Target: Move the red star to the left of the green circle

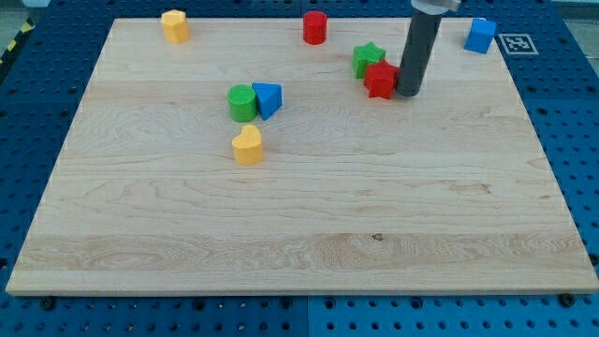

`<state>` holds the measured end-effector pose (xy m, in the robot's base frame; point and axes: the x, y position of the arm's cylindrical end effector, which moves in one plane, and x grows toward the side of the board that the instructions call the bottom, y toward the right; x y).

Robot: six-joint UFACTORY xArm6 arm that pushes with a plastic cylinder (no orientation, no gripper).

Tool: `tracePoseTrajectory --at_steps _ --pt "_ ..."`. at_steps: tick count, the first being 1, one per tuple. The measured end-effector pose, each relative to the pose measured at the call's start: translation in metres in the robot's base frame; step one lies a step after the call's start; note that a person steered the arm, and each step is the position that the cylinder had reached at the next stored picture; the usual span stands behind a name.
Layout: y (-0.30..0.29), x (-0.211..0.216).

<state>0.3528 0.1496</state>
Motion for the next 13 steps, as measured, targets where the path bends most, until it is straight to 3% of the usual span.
tracePoseTrajectory --at_steps 1,2,4,5,8,11,13 --pt "-0.016 0.014" --pt "-0.079 0.014" --pt "0.008 0.013" --pt "0.015 -0.006" --pt "-0.173 -0.021" --pt "-0.269 -0.021" --pt "-0.278 -0.074"
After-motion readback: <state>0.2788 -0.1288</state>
